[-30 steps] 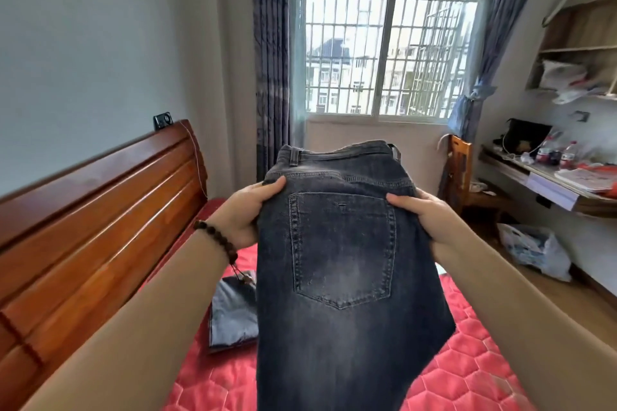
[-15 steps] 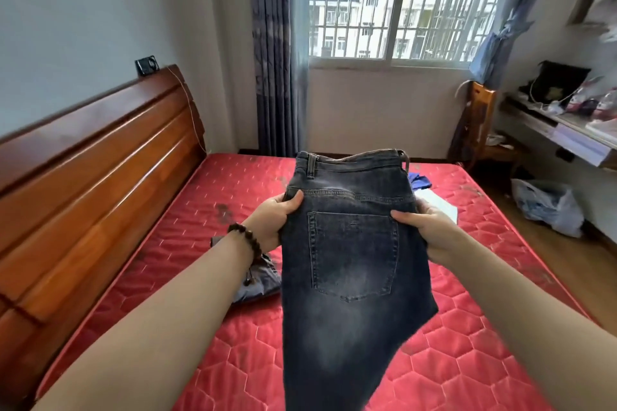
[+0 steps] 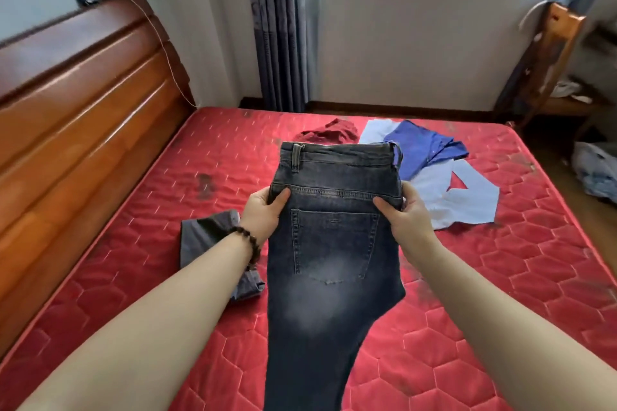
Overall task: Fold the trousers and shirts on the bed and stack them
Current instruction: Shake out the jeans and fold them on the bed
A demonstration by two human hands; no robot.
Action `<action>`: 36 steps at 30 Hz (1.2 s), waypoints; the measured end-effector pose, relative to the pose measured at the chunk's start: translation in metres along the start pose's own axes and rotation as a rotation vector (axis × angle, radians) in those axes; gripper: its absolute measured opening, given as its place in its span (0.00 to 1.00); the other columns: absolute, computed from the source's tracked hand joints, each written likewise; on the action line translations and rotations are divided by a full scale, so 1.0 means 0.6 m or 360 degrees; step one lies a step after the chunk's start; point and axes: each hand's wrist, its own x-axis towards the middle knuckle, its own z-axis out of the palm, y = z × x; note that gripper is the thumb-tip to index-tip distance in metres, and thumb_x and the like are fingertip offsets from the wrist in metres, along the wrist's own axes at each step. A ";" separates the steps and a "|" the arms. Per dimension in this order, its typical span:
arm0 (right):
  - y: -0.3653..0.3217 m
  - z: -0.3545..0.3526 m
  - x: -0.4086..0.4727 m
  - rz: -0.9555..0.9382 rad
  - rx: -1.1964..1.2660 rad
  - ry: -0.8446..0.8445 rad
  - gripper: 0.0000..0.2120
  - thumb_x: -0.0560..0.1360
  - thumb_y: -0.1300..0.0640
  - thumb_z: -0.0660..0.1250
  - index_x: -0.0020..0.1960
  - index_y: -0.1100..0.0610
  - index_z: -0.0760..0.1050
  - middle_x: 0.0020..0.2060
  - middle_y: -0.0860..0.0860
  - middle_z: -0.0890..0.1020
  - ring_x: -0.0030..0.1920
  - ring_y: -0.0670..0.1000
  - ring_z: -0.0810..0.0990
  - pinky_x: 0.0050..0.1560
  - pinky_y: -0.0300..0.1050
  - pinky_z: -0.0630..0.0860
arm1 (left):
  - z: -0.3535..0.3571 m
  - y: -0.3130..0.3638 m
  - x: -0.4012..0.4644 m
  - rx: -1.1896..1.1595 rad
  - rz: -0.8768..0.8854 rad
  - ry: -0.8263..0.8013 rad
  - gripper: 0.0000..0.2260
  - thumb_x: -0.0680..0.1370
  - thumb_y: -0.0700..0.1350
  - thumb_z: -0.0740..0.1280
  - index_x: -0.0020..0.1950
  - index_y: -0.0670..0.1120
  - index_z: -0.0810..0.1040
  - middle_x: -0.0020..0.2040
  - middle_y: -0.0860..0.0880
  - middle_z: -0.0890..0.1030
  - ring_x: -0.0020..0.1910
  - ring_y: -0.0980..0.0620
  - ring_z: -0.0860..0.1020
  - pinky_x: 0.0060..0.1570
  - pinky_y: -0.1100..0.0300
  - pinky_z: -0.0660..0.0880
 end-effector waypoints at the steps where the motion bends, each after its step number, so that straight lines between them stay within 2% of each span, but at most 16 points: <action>1: 0.016 0.004 0.024 -0.0008 -0.0053 0.0023 0.12 0.73 0.66 0.70 0.47 0.49 0.76 0.42 0.45 0.83 0.43 0.46 0.80 0.51 0.45 0.77 | 0.008 -0.014 0.024 0.0038 0.0011 0.0029 0.05 0.79 0.42 0.65 0.46 0.48 0.79 0.45 0.49 0.82 0.46 0.50 0.79 0.50 0.54 0.77; 3: 0.050 0.016 0.072 -0.0022 -0.0163 0.0065 0.13 0.72 0.67 0.70 0.46 0.49 0.75 0.41 0.44 0.83 0.42 0.44 0.80 0.49 0.41 0.76 | 0.020 -0.045 0.072 0.0111 0.0021 0.0086 0.06 0.79 0.41 0.65 0.45 0.49 0.79 0.43 0.52 0.82 0.44 0.52 0.78 0.46 0.60 0.77; 6: 0.115 0.035 0.143 -0.0007 -0.0258 0.0114 0.14 0.72 0.67 0.69 0.45 0.48 0.74 0.39 0.39 0.82 0.39 0.37 0.80 0.43 0.29 0.73 | 0.030 -0.101 0.149 0.0210 0.0071 0.0110 0.04 0.79 0.40 0.65 0.47 0.46 0.79 0.43 0.52 0.81 0.43 0.55 0.77 0.46 0.60 0.75; 12: 0.278 0.073 0.275 0.0023 -0.0501 0.0167 0.12 0.73 0.65 0.70 0.47 0.49 0.74 0.40 0.41 0.81 0.43 0.46 0.79 0.45 0.36 0.72 | 0.042 -0.247 0.319 0.0438 0.0131 0.0041 0.04 0.79 0.43 0.66 0.49 0.50 0.79 0.44 0.58 0.81 0.43 0.61 0.78 0.43 0.66 0.72; 15: 0.352 0.090 0.339 -0.0043 -0.0676 0.0198 0.11 0.72 0.64 0.71 0.47 0.50 0.74 0.37 0.37 0.79 0.39 0.36 0.77 0.39 0.24 0.68 | 0.050 -0.321 0.396 0.0463 0.0139 0.0025 0.03 0.79 0.44 0.66 0.49 0.49 0.79 0.42 0.58 0.80 0.41 0.65 0.76 0.40 0.74 0.71; 17: 0.397 0.099 0.386 -0.0061 -0.0781 0.0229 0.09 0.72 0.61 0.72 0.46 0.49 0.74 0.34 0.37 0.78 0.37 0.31 0.76 0.37 0.23 0.66 | 0.056 -0.365 0.447 0.0456 0.0161 0.0049 0.03 0.79 0.43 0.65 0.48 0.48 0.79 0.41 0.58 0.80 0.39 0.67 0.75 0.38 0.77 0.69; 19: 0.447 0.104 0.433 0.0042 -0.0800 0.0187 0.08 0.73 0.58 0.72 0.49 0.50 0.76 0.38 0.42 0.81 0.41 0.38 0.78 0.41 0.28 0.68 | 0.059 -0.413 0.499 0.0512 0.0113 0.0058 0.04 0.80 0.45 0.64 0.49 0.48 0.78 0.43 0.55 0.80 0.40 0.63 0.76 0.41 0.73 0.71; 20: 0.476 0.105 0.454 0.0144 -0.0829 0.0131 0.12 0.73 0.57 0.72 0.55 0.52 0.76 0.42 0.47 0.81 0.44 0.45 0.79 0.45 0.34 0.69 | 0.059 -0.444 0.522 0.0539 0.0030 0.0035 0.07 0.81 0.47 0.62 0.53 0.46 0.77 0.48 0.52 0.80 0.45 0.58 0.77 0.47 0.69 0.71; 22: 0.541 0.103 0.476 0.0390 -0.1045 -0.0024 0.25 0.74 0.54 0.71 0.68 0.57 0.69 0.51 0.52 0.78 0.53 0.53 0.77 0.52 0.40 0.68 | 0.052 -0.510 0.550 0.0570 -0.0329 -0.0058 0.18 0.81 0.51 0.61 0.67 0.42 0.70 0.62 0.45 0.76 0.60 0.49 0.74 0.62 0.60 0.68; 24: 0.608 0.098 0.472 0.0626 -0.1223 -0.0159 0.33 0.74 0.52 0.71 0.73 0.61 0.62 0.62 0.57 0.75 0.59 0.53 0.74 0.57 0.43 0.68 | 0.042 -0.579 0.548 0.0636 -0.0717 -0.0156 0.26 0.80 0.54 0.61 0.73 0.42 0.63 0.68 0.41 0.71 0.66 0.43 0.71 0.67 0.50 0.67; 26: 0.668 0.098 0.453 0.0848 -0.1301 -0.0236 0.37 0.74 0.50 0.70 0.76 0.61 0.57 0.69 0.61 0.70 0.67 0.57 0.71 0.65 0.47 0.67 | 0.033 -0.638 0.530 0.0816 -0.0875 -0.0193 0.27 0.79 0.54 0.64 0.72 0.41 0.63 0.67 0.39 0.73 0.65 0.41 0.72 0.65 0.51 0.68; 28: 0.715 0.101 0.434 0.0978 -0.1404 -0.0293 0.38 0.74 0.47 0.69 0.76 0.59 0.56 0.69 0.62 0.69 0.68 0.60 0.69 0.65 0.48 0.66 | 0.028 -0.680 0.516 0.0954 -0.0829 -0.0136 0.24 0.77 0.51 0.67 0.68 0.39 0.68 0.64 0.40 0.76 0.62 0.44 0.74 0.61 0.58 0.68; 30: 0.744 0.104 0.417 0.1004 -0.1533 -0.0269 0.37 0.74 0.43 0.68 0.75 0.59 0.57 0.67 0.63 0.70 0.67 0.62 0.69 0.65 0.49 0.66 | 0.025 -0.698 0.507 0.0984 -0.0704 -0.0058 0.19 0.76 0.48 0.69 0.63 0.39 0.72 0.59 0.42 0.78 0.58 0.46 0.76 0.56 0.59 0.68; 33: 0.765 0.111 0.407 0.0969 -0.1512 -0.0173 0.30 0.74 0.42 0.67 0.67 0.60 0.65 0.60 0.62 0.75 0.61 0.63 0.73 0.56 0.50 0.69 | 0.030 -0.707 0.504 0.0948 -0.0548 -0.0100 0.12 0.75 0.45 0.71 0.56 0.43 0.74 0.50 0.47 0.79 0.48 0.48 0.76 0.47 0.61 0.68; 36: 0.773 0.124 0.401 0.0789 -0.1433 -0.0174 0.17 0.76 0.49 0.67 0.54 0.60 0.67 0.53 0.60 0.79 0.55 0.62 0.77 0.47 0.49 0.70 | 0.034 -0.707 0.510 0.0993 -0.0387 -0.0169 0.10 0.74 0.42 0.70 0.53 0.46 0.74 0.42 0.51 0.77 0.41 0.50 0.74 0.42 0.62 0.65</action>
